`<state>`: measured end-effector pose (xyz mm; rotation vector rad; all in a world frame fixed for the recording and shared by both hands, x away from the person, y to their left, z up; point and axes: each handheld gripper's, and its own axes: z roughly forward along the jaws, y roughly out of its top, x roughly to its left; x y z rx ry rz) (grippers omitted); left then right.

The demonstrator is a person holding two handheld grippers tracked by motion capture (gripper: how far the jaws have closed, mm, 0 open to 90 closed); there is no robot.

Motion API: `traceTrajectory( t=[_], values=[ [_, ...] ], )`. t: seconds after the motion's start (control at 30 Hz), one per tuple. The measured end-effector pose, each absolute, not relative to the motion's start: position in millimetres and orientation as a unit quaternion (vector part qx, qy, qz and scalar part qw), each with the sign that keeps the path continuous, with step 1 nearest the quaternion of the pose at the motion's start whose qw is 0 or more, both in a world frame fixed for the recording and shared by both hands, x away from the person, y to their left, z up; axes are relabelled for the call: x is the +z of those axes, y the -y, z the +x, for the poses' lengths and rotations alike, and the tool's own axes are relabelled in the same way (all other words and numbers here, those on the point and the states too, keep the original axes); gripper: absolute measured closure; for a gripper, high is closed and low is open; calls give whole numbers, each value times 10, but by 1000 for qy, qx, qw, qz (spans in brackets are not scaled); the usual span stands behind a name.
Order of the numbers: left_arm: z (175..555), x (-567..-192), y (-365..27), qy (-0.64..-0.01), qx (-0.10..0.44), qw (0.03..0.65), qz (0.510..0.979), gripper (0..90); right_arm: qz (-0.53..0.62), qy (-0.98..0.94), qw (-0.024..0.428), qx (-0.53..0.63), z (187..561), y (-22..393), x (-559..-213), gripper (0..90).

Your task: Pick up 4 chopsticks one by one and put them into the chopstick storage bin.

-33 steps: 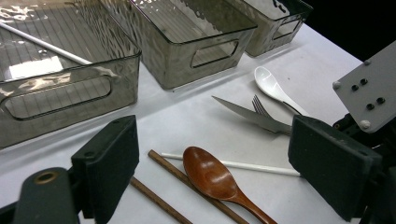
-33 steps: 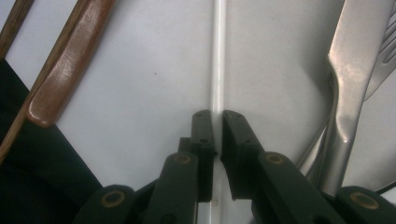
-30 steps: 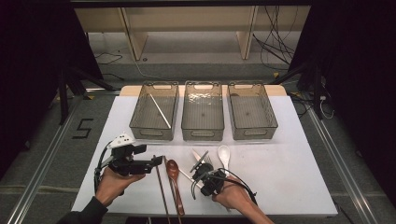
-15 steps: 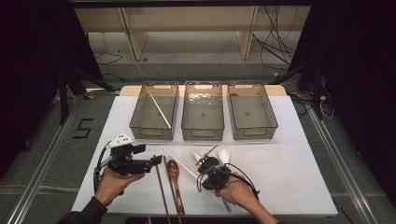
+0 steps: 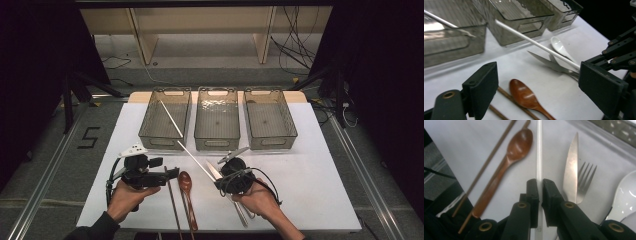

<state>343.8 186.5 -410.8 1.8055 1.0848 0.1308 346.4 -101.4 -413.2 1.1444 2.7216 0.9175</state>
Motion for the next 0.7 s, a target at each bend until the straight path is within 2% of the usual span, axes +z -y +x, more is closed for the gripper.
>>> traceTrajectory(
  t=[0.47,0.7],
  values=[
    [3481,-4164,-1481,-447,-8,510,735,180,350,-862,44,364,3360,917,-4000,847],
    [3529,-4172,-1406,-448,-29,522,725,273,337,-861,50,379,3310,862,-3990,847]
  ],
)
